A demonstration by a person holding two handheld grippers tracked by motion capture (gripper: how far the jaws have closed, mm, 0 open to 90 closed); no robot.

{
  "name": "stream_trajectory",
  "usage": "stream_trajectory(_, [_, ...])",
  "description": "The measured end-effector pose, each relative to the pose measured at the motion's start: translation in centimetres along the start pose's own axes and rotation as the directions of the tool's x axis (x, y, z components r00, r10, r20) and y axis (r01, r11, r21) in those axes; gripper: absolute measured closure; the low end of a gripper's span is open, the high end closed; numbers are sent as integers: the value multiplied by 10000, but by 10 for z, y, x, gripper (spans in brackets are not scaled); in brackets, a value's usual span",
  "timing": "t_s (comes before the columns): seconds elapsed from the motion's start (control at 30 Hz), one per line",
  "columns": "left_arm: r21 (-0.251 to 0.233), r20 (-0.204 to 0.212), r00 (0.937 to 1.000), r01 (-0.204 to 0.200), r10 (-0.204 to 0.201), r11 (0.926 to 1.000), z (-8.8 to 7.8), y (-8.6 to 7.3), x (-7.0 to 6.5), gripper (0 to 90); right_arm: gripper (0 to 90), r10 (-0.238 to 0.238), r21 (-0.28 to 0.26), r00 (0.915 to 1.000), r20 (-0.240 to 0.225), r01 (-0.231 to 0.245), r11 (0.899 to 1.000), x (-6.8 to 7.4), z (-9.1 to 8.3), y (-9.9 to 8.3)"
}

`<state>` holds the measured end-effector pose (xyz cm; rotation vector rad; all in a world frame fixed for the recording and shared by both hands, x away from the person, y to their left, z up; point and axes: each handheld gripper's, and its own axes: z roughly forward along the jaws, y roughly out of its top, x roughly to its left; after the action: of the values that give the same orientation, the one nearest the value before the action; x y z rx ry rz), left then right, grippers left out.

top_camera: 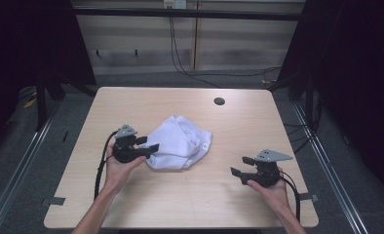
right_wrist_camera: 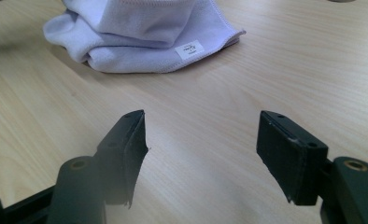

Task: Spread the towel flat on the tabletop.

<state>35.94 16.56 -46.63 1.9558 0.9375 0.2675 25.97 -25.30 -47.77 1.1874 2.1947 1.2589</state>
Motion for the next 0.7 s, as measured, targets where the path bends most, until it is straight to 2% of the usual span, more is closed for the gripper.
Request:
stream_trajectory(0.07, [179,80,10000,-39,38,9998,6,-1,-1,348,324,98,82,9999,-29,-97,9999,-1,4,0])
stream_trajectory(0.1, [406,123,9998,-164,159,9990,11,-3,-2,348,324,98,82,9999,-29,-97,9999,-1,4,0])
stream_trajectory(0.13, [673,-39,9991,-425,428,9968,20,-5,-3,303,318,81,219,9999,-84,-80,9997,1,5,-1])
stream_trajectory(0.17, [673,-39,9991,-425,428,9968,20,-5,-3,300,318,81,219,9999,-84,-80,9997,1,5,-1])
stream_trajectory(0.23, [992,-140,9989,-420,436,9942,29,-9,-4,303,319,48,261,10000,-70,-46,9996,2,3,-3])
stream_trajectory(0.27, [1127,-282,9970,-689,725,9912,32,-12,-4,337,318,78,256,10000,-46,-77,9996,2,3,-4])
stream_trajectory(0.3, [1176,-342,9961,-770,815,9901,33,-14,-6,380,318,125,261,9999,-21,-124,9996,2,2,-4])
stream_trajectory(0.33, [1309,-332,9955,-834,885,9879,32,-15,-7,500,318,122,282,9999,18,-122,9995,2,1,-4])
stream_trajectory(0.37, [1460,-352,9916,-1180,1244,9822,29,-16,-8,565,318,164,285,9998,61,-166,9995,1,1,-5])
stream_trajectory(0.43, [1413,-291,9917,-1198,1251,9827,28,-18,-8,643,319,171,318,9998,45,-172,9993,1,2,-5])
stream_trajectory(0.53, [1375,-314,9901,-1312,1367,9818,23,-23,-13,671,319,164,414,9999,17,-164,9990,2,4,-5])
stream_trajectory(0.57, [1472,-322,9867,-1530,1593,9772,22,-24,-16,673,319,114,467,9999,-64,-111,9988,3,5,-5])
stream_trajectory(0.6, [1528,-52,9843,-1736,1764,9729,18,-28,-24,673,319,95,468,9999,-83,-91,9989,3,5,-5])
stream_trajectory(0.63, [1528,-52,9843,-1736,1764,9729,18,-28,-24,674,319,95,468,9999,-83,-91,9989,3,5,-5])
stream_trajectory(0.7, [1537,404,9832,-1821,1780,9712,13,-33,-32,673,319,132,421,9999,-107,-127,9990,4,5,-4])
